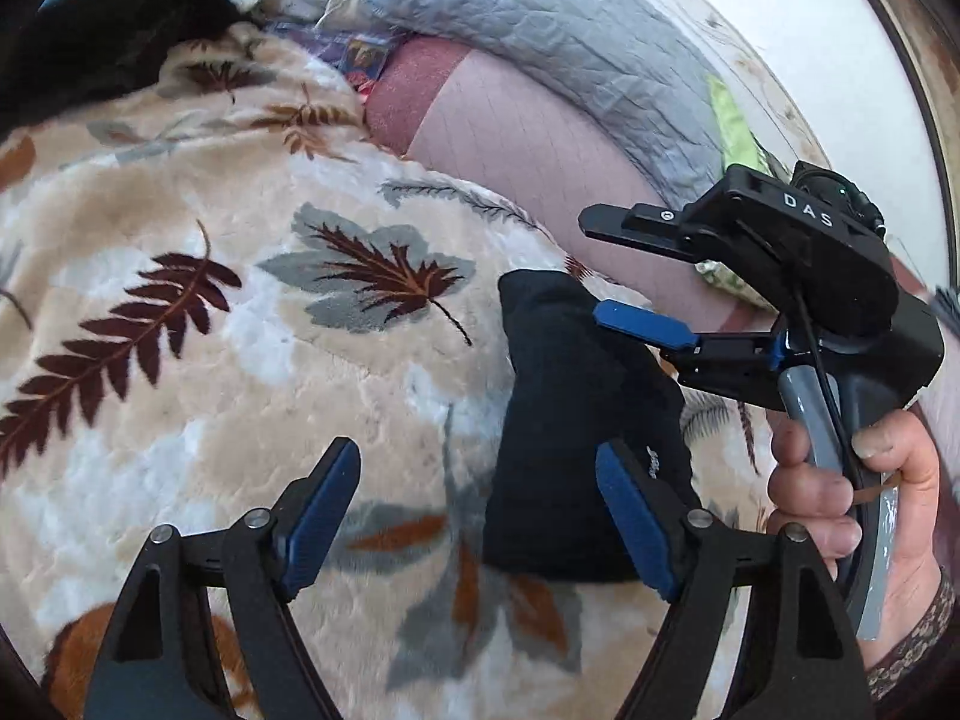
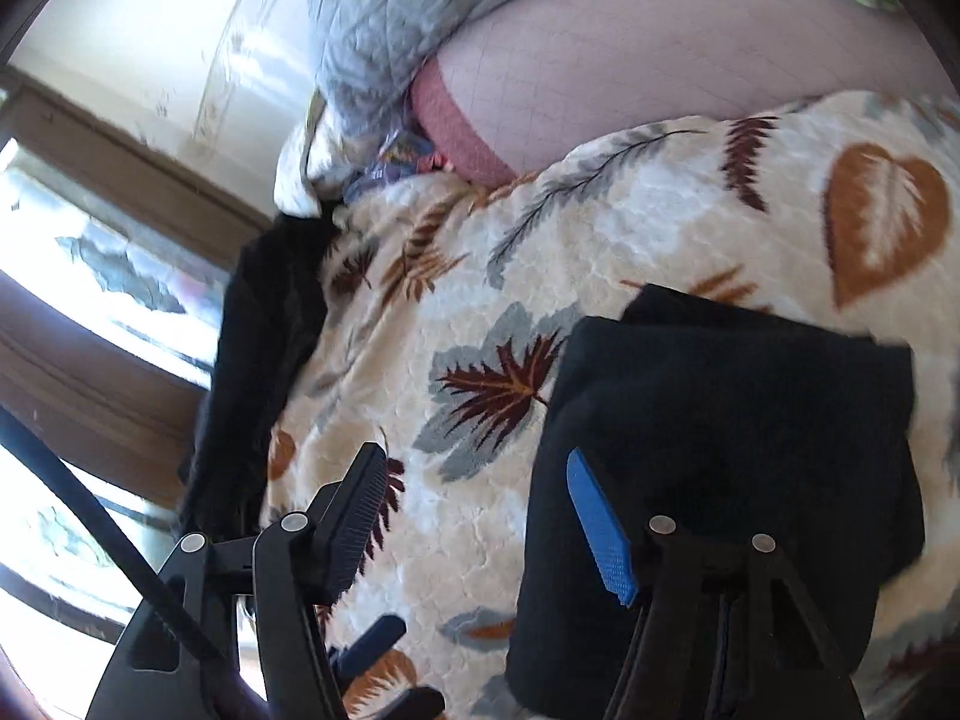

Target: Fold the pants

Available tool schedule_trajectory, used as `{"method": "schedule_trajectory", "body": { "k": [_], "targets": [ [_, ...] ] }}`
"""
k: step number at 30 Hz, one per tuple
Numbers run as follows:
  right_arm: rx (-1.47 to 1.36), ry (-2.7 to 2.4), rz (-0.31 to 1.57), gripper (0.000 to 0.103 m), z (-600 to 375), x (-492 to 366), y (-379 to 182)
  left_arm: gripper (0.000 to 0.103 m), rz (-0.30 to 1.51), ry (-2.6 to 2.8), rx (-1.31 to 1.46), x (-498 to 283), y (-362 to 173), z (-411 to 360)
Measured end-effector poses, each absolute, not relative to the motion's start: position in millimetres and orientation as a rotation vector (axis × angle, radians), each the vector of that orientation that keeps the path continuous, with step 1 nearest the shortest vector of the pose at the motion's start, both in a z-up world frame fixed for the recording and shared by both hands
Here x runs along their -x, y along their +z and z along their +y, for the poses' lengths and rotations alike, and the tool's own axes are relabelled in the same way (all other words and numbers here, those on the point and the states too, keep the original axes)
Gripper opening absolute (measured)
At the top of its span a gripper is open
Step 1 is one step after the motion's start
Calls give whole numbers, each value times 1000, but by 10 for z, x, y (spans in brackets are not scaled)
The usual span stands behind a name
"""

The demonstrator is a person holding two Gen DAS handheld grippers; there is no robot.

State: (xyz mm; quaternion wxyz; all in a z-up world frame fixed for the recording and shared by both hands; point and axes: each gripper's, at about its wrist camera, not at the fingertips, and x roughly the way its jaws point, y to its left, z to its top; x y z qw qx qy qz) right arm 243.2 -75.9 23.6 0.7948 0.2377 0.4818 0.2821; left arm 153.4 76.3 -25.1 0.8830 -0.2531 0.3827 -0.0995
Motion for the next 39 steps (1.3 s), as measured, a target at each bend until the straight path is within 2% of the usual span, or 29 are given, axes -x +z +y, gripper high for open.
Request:
{"method": "schedule_trajectory", "body": {
  "k": [7, 14, 17, 21, 26, 35, 39],
  "targets": [
    [-425, 633, 1193, 69, -472, -3001, -127, 76, 896, -207, 500, -1814, -607, 605],
    [-400, 495, 1202, 68, -453, -3402, -433, 76, 875, -205, 471, -1860, -591, 585],
    [-386, 439, 1159, 66, -546, -3425, -369, 76, 876, -201, 461, -1841, -548, 582],
    [-456, 387, 1056, 70, -855, -3240, -66, 76, 880, -194, 478, -1766, -539, 641],
    [-616, 441, 981, 74, -1355, -2564, 103, 76, 878, -170, 467, -1683, -448, 675],
    [-879, 248, 972, 76, -2315, -1751, -636, 76, 798, -152, 317, -1432, -127, 513],
    [-913, 196, 949, 76, -2565, -1505, -682, 82, 774, -159, 216, -1255, -26, 376]
  ]
}}
